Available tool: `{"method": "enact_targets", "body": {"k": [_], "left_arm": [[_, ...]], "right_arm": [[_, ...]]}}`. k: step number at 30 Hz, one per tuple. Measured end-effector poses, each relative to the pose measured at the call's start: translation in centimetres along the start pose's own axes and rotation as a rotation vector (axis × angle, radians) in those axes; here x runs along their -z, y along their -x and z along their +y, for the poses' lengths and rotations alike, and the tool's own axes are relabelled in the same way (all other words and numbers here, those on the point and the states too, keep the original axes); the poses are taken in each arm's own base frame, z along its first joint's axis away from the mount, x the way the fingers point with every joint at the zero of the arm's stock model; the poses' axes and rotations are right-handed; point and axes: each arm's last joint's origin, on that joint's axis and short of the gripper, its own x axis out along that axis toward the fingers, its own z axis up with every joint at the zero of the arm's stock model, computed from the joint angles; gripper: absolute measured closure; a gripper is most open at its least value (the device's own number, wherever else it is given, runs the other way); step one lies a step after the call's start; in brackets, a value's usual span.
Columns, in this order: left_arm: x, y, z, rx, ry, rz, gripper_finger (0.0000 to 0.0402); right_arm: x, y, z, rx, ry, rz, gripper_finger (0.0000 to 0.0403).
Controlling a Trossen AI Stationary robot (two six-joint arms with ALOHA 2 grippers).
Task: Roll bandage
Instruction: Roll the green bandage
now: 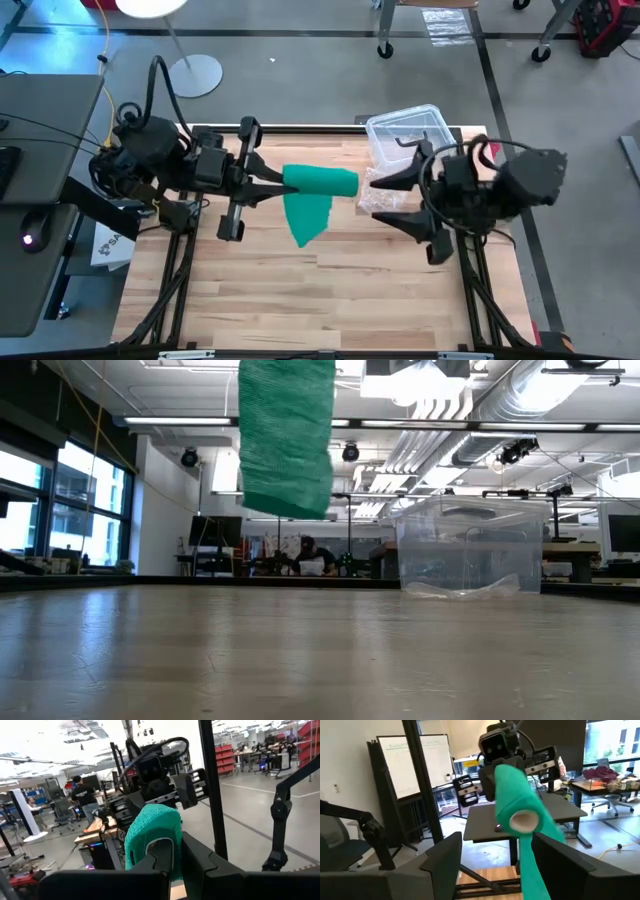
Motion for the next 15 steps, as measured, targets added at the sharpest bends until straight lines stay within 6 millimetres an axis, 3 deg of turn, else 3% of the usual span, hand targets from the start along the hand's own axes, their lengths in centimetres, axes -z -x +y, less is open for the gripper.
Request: {"method": "enact_targets", "body": {"k": [10,15], "left_arm": [[0.7,-1.1,-0.4,-0.023,0.005,0.026,0.0385],[0.6,-1.2,-0.1,-0.044,0.028,0.013,0.0385]], "right_arm": [[-0.3,-0.6,-0.9,-0.107,-0.043,-0.003,0.0169],[-0.2,-0.5,-0.9,0.004,-0.1,-0.016,0.0169]]}}
